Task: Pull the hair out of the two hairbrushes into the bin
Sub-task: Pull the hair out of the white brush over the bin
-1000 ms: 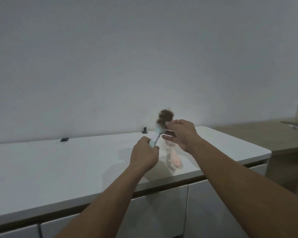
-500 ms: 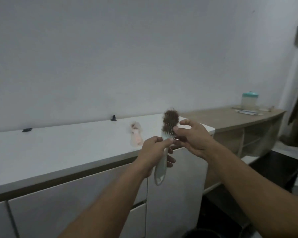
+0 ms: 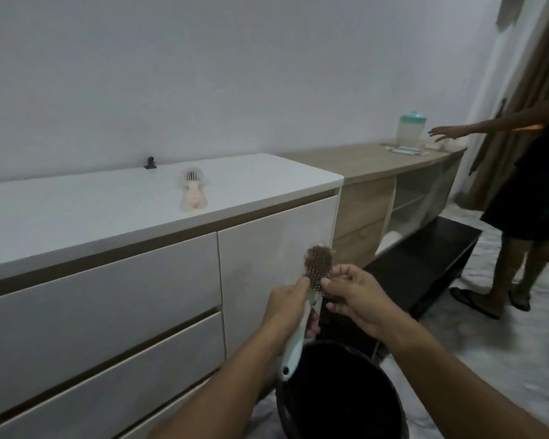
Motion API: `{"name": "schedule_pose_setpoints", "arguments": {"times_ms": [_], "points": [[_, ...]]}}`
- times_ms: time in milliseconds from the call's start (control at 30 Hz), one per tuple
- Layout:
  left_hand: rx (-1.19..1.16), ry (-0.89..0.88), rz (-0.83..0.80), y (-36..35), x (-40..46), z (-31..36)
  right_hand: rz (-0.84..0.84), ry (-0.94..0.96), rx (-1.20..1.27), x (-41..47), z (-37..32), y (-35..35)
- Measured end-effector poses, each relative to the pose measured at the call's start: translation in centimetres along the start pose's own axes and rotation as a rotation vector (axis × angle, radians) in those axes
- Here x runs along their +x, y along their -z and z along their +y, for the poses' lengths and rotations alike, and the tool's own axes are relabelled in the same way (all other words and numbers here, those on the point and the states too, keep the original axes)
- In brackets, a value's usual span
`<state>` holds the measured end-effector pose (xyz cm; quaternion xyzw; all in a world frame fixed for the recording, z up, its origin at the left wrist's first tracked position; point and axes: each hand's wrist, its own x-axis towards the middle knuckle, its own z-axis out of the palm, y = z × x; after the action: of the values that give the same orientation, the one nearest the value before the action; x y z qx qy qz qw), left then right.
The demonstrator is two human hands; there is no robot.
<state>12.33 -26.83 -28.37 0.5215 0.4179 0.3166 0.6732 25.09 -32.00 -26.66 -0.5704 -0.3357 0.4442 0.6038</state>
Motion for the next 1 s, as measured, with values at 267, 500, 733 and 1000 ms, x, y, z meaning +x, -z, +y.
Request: {"name": "schedule_pose_setpoints", "arguments": {"times_ms": [267, 500, 733, 1000], "points": [[0.202, 0.093, 0.034, -1.9, 0.4, -7.7, 0.137, -0.177, -0.041, -1.1, 7.1, 3.4], [0.237, 0.101, 0.057, -1.5, 0.6, -8.5, 0.15, -0.137, -0.007, -0.9, 8.3, 3.6], [0.325, 0.222, 0.06, -4.1, -0.9, -14.4, 0.263, -0.256, 0.085, -2.8, 13.9, 7.9], [0.339, 0.176, 0.079, -3.7, 0.0, -14.7, 0.299, -0.185, -0.011, -1.8, 13.6, 6.9]]}}
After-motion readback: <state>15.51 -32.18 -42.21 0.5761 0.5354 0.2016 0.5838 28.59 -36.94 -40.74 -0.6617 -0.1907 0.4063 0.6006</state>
